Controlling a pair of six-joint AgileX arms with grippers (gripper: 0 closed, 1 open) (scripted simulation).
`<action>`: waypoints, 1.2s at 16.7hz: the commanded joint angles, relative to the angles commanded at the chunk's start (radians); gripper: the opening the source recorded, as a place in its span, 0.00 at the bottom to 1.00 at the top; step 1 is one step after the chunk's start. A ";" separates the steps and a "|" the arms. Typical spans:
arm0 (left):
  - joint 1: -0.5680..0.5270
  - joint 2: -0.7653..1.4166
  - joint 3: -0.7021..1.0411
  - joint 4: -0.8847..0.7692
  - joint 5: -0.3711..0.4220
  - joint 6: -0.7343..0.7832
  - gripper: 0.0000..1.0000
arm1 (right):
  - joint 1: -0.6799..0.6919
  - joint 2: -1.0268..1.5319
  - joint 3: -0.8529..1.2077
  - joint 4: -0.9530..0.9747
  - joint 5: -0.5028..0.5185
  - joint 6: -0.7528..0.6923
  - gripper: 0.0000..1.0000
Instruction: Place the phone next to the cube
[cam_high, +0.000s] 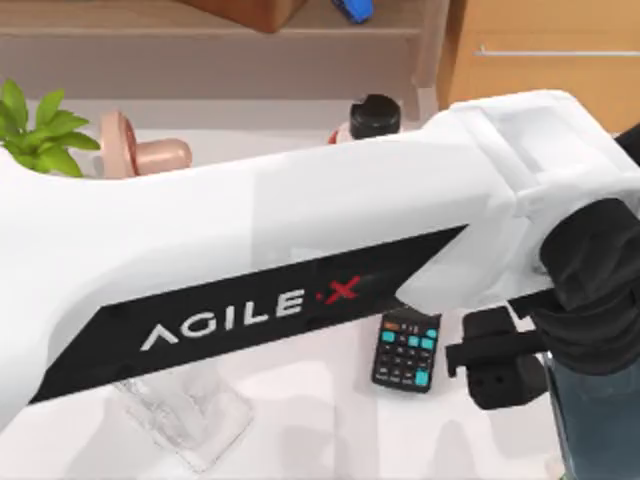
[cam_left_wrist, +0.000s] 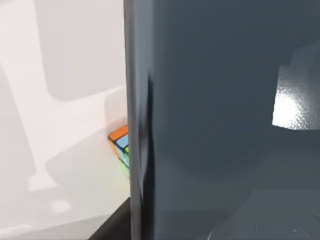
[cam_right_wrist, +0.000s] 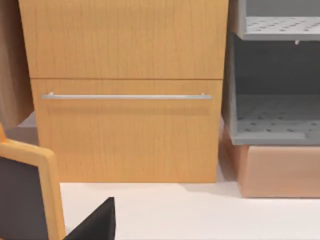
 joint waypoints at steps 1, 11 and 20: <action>0.001 0.000 -0.010 0.004 0.000 -0.001 0.00 | 0.000 0.000 0.000 0.000 0.000 0.000 1.00; 0.013 0.006 -0.207 0.051 -0.007 0.009 0.00 | 0.000 0.000 0.000 0.000 0.000 0.000 1.00; 0.016 0.114 -0.401 0.070 -0.015 0.021 0.00 | 0.000 0.000 0.000 0.000 0.000 0.000 1.00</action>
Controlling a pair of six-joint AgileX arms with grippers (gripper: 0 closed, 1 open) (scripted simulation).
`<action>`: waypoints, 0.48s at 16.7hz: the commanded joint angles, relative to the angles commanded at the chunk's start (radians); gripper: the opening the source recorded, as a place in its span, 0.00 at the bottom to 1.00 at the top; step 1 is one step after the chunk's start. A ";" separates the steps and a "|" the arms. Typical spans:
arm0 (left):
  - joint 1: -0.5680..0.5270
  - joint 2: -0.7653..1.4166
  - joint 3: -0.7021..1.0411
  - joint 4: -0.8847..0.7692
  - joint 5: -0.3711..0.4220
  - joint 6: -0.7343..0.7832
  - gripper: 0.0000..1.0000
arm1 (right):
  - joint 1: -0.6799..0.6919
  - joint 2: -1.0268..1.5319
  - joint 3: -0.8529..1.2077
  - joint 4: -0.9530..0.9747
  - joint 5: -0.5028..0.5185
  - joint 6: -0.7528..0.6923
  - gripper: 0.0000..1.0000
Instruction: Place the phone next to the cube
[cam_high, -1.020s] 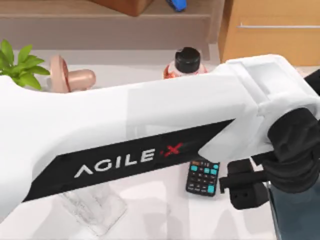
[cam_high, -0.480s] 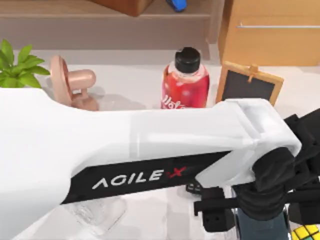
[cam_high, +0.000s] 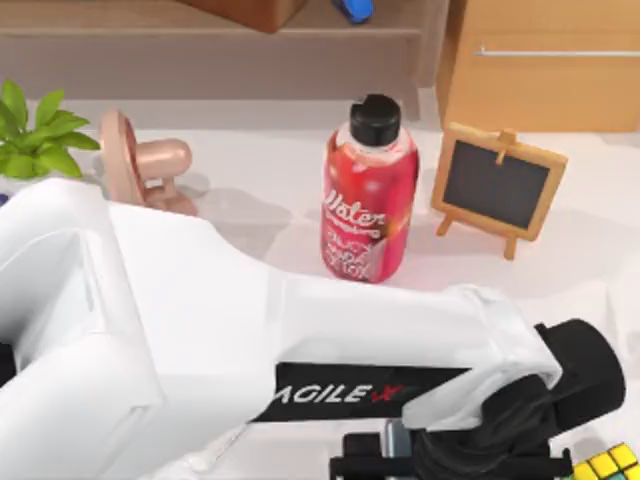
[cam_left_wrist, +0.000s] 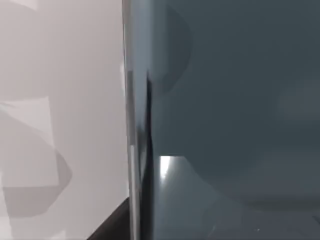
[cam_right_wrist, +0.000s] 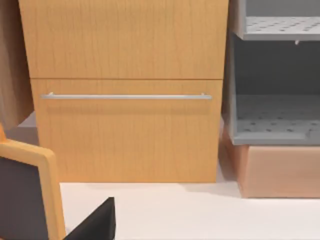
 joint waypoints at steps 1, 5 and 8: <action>0.000 0.002 -0.002 0.000 0.000 0.000 0.00 | 0.000 0.000 0.000 0.000 0.000 0.000 1.00; 0.000 0.002 -0.002 0.000 0.000 0.000 0.00 | 0.000 0.000 0.000 0.000 0.000 0.000 1.00; 0.000 0.002 -0.002 0.000 0.000 0.000 0.15 | 0.000 0.000 0.000 0.000 0.000 0.000 1.00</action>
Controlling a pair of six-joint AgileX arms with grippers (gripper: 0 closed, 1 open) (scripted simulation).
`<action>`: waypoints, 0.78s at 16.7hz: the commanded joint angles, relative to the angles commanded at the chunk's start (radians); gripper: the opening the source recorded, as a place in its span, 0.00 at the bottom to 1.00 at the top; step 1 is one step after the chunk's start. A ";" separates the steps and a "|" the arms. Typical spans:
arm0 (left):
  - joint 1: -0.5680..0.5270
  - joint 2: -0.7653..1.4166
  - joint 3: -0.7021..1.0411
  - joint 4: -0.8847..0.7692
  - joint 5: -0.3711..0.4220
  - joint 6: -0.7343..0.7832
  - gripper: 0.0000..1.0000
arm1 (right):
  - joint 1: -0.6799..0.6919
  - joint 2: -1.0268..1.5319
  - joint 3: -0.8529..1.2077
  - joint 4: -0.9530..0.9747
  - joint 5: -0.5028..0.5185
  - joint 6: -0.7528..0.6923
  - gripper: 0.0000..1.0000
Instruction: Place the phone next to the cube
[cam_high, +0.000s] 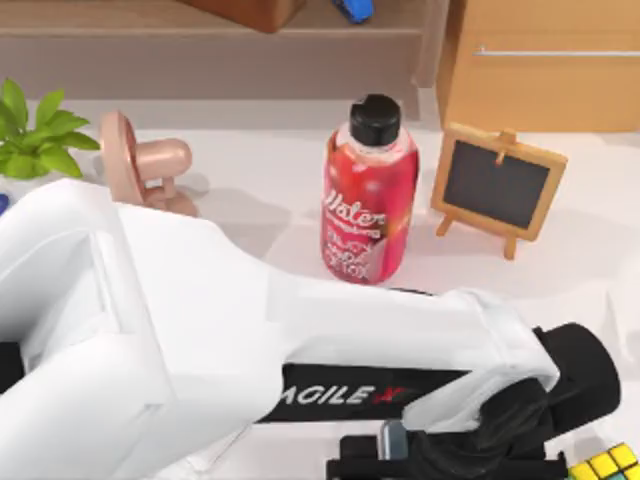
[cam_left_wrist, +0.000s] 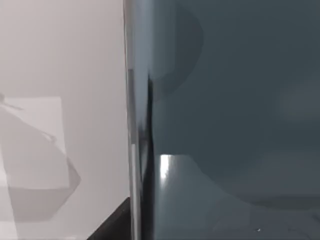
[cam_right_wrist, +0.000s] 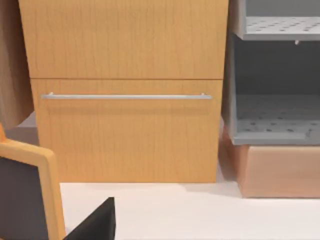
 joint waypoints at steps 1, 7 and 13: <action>0.000 0.000 0.000 0.000 0.000 0.000 0.23 | 0.000 0.000 0.000 0.000 0.000 0.000 1.00; 0.000 0.000 0.000 0.000 0.000 0.000 0.68 | 0.000 0.000 0.000 0.000 0.000 0.000 1.00; 0.000 0.000 0.000 0.000 0.000 0.000 1.00 | 0.000 0.000 0.000 0.000 0.000 0.000 1.00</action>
